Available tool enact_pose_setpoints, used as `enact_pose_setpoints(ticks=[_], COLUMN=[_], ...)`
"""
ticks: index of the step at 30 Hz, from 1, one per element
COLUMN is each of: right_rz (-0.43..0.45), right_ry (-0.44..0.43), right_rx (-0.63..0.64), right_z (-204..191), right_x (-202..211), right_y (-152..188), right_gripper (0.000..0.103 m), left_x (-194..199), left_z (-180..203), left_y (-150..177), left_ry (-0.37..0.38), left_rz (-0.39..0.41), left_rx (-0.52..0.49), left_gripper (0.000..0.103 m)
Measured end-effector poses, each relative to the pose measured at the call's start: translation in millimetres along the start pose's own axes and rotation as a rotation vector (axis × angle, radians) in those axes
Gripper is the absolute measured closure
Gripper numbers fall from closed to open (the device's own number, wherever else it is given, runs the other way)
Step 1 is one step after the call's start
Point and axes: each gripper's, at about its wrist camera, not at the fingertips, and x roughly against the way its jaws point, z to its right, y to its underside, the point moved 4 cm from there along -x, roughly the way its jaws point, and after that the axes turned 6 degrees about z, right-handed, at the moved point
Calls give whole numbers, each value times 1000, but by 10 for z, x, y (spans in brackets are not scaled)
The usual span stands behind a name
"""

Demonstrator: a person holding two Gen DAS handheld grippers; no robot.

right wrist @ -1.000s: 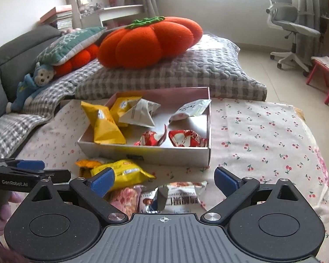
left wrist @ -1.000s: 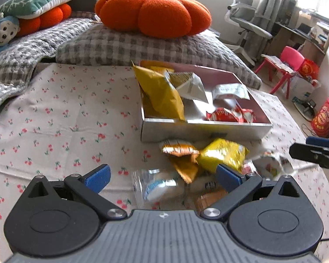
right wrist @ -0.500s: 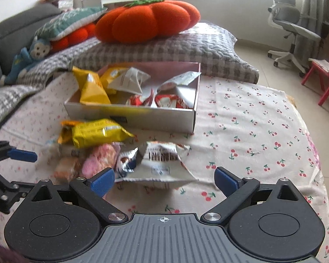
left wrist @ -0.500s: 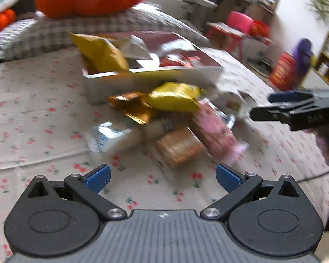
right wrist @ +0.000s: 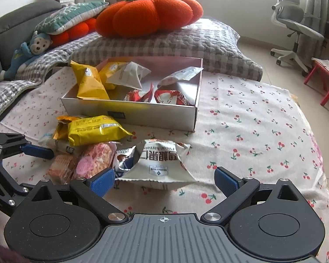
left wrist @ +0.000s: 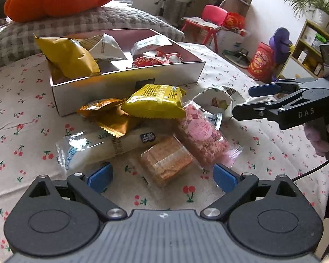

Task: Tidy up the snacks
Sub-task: 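Lower right tool onto white pecan-kernel packet and close on it, then grasp orange wafer block with left tool while right tool lifts pecan packet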

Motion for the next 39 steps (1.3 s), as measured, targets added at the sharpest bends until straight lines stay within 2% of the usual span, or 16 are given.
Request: enact_pose_setpoints(ticks=[10, 13, 14, 17, 21, 24, 26, 27, 33, 39], right_rz=[-26, -28, -27, -23, -15, -29, -50, -64, -83, -64], right_ry=[-37, -34, -31, -27, -20, -3, 4, 8, 0, -16], right_rx=[-49, -47, -45, -45, -47, -45, -49, -44, -10, -3], right_z=[-33, -57, -65, -75, -63, -37, -10, 4, 26, -4], right_x=[-211, -254, -264, -271, -263, -276, -290, -296, -253, -230], right_y=[-184, -192, -196, -201, -198, -173, -150, -134, -69, -78], right_gripper=[4, 5, 6, 7, 18, 36, 53, 54, 56, 42], left_x=[-54, -59, -53, -29, -11, 3, 11, 19, 47, 2], left_z=[-16, 6, 8, 15, 51, 114, 176, 211, 314, 356], left_y=[-92, -98, -94, -81, -65, -54, -32, -18, 81, 101], left_ry=[53, 59, 62, 64, 78, 99, 125, 127, 127, 112], left_rz=[-9, -11, -11, -10, -21, -50, -88, -101, -127, -123], left_rx=[-17, -24, -18, -16, -26, -53, -85, -112, -207, -254], left_gripper=[25, 34, 42, 46, 49, 49, 47, 45, 30, 26])
